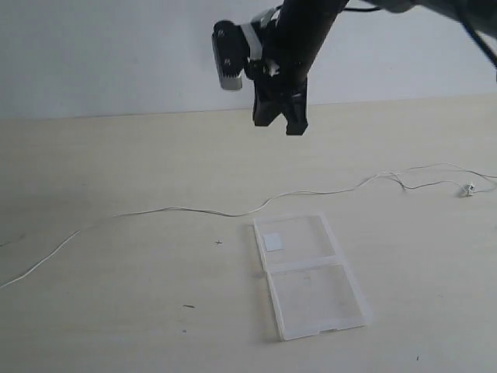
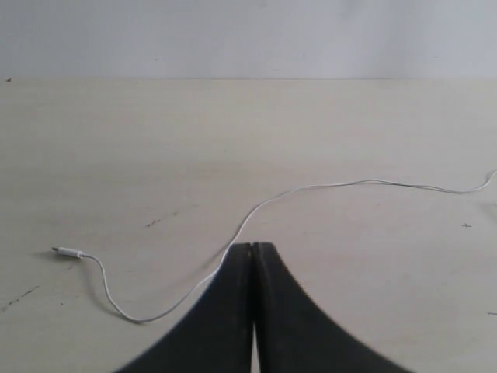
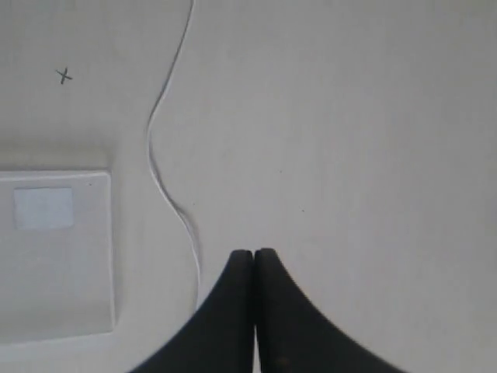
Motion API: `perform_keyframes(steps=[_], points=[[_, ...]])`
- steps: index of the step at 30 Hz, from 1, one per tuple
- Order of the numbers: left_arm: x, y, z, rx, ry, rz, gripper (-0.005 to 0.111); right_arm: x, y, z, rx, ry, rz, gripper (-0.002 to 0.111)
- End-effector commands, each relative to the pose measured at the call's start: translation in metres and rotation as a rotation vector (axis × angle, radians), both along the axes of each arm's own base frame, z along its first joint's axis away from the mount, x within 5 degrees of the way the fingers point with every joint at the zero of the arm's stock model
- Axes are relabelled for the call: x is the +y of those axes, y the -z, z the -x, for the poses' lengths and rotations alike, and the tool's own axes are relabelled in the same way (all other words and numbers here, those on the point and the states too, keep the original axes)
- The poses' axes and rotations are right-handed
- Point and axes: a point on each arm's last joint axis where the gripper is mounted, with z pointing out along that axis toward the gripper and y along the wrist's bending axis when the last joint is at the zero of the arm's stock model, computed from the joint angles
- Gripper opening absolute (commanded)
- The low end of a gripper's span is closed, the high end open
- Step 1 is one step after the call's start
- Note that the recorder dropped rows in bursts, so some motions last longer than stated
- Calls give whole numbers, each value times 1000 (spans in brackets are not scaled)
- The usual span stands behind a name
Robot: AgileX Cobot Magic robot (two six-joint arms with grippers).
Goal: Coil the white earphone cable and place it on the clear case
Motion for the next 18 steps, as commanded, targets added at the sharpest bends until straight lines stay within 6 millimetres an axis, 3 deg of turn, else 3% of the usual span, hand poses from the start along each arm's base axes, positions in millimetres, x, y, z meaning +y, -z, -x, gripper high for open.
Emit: perform_keyframes(steps=[1, 4, 8, 13, 18], points=[[0, 0, 0, -8, -4, 3, 0, 1, 32, -13, 20, 36, 4, 0], [0, 0, 0, -8, -4, 3, 0, 2, 52, -18, 45, 53, 15, 1], [0, 0, 0, -8, -4, 3, 0, 2, 75, -21, 91, 76, 40, 16], [0, 0, 0, -8, -4, 3, 0, -1, 87, -20, 142, 129, 80, 38], [0, 0, 0, -8, -4, 3, 0, -4, 88, -19, 164, 130, 92, 42]])
